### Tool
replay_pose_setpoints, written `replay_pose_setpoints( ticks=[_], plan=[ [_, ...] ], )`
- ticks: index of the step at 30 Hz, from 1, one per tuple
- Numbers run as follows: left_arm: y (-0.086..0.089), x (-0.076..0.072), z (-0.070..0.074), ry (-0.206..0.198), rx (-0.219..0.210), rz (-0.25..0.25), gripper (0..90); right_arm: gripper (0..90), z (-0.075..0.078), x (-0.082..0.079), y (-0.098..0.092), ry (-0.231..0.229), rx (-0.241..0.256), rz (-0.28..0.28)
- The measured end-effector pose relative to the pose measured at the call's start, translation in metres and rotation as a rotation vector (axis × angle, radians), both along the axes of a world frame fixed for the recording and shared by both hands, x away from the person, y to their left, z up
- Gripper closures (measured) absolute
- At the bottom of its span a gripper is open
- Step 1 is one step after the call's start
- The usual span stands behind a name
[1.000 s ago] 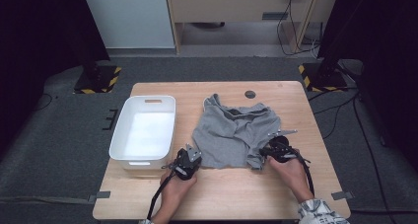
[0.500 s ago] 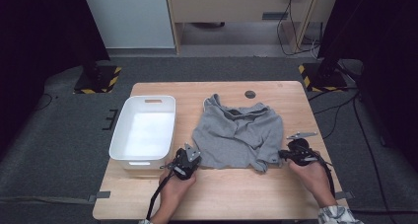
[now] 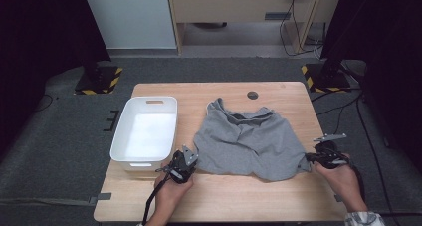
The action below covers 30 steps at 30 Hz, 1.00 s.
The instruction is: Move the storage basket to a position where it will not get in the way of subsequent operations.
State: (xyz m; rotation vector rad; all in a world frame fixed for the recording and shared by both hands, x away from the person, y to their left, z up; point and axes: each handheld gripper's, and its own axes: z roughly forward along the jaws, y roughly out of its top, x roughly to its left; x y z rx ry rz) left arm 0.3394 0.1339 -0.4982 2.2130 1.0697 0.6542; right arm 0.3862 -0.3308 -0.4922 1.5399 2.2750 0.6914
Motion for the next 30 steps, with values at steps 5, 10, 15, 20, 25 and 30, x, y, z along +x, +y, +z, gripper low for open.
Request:
replay_pose_setpoints(
  ticks=[5, 10, 15, 20, 25, 30],
  plan=[
    [0.003, -0.007, 0.002, 0.010, 0.017, -0.008, 85.1, 88.0, 0.000, 0.000, -0.019, 0.007, -0.099, -0.031],
    [0.008, -0.013, 0.007, 0.015, 0.019, -0.015, 85.1, 88.0, 0.002, 0.001, -0.033, 0.018, -0.099, -0.062],
    [0.012, -0.016, 0.016, 0.010, 0.006, -0.013, 85.1, 88.0, 0.013, 0.002, -0.037, -0.012, -0.080, -0.078],
    [0.011, -0.025, 0.003, 0.073, 0.036, -0.056, 85.0, 87.9, 0.008, -0.001, -0.034, 0.025, -0.094, -0.057],
    [0.018, -0.033, 0.000, 0.092, 0.017, -0.059, 85.1, 87.8, 0.001, -0.012, -0.033, 0.050, -0.094, -0.030],
    [0.020, -0.043, -0.001, 0.105, 0.027, -0.079, 85.0, 87.8, 0.005, -0.019, -0.033, 0.037, -0.090, -0.021]
  ],
)
